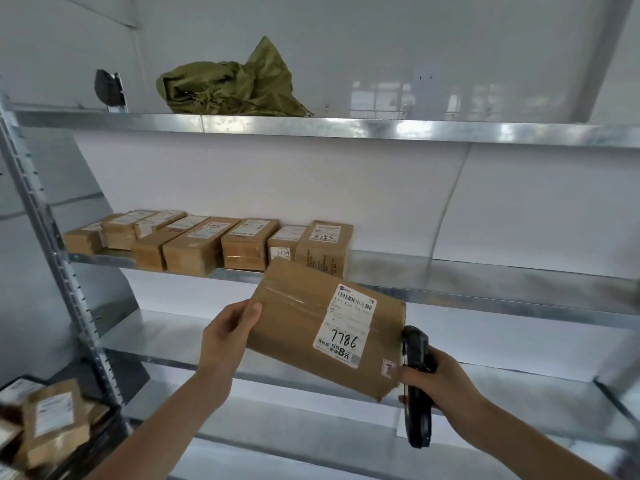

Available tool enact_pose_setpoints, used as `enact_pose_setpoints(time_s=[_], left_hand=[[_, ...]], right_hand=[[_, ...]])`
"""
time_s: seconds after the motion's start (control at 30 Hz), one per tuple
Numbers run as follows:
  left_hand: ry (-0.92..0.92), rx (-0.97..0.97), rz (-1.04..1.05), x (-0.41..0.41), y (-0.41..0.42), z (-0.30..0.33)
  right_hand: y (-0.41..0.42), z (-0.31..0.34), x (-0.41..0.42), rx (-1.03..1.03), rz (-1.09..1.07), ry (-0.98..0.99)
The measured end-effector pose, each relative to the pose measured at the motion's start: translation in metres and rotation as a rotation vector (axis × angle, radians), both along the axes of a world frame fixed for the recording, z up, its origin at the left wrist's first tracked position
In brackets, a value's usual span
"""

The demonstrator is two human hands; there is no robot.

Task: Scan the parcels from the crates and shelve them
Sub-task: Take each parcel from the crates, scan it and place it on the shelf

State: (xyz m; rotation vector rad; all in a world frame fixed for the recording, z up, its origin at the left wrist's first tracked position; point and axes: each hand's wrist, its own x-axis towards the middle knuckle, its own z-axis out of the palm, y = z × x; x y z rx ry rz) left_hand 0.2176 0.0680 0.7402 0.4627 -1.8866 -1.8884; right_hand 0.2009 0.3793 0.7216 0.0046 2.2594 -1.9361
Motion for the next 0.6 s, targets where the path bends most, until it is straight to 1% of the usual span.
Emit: enact_pose_setpoints(time_s=[0.23, 0.33, 0.4, 0.5, 0.6], left_hand=[[-0.126, 0.015, -0.079, -0.017, 0.048, -0.005], [-0.079, 0.022, -0.132, -0.019, 0.062, -0.01], [-0.044, -0.019, -0.071, -0.019, 0.071, -0.012], [-0.044, 0.003, 0.061, -0.024, 0.081, -0.015], [-0.027, 0.003, 0.085, -0.027, 0.086, -0.015]], right_hand=[[0.04, -0.016, 0.004, 0.089, -0.012, -0.009], [0.054, -0.018, 0.009, 0.099, -0.013, -0.004], [0.062, -0.019, 0.011, 0.109, -0.014, 0.016], [0.068, -0.021, 0.016, 0.132, 0.0, 0.041], [0.068, -0.027, 0.02, 0.137, -0.023, 0.035]])
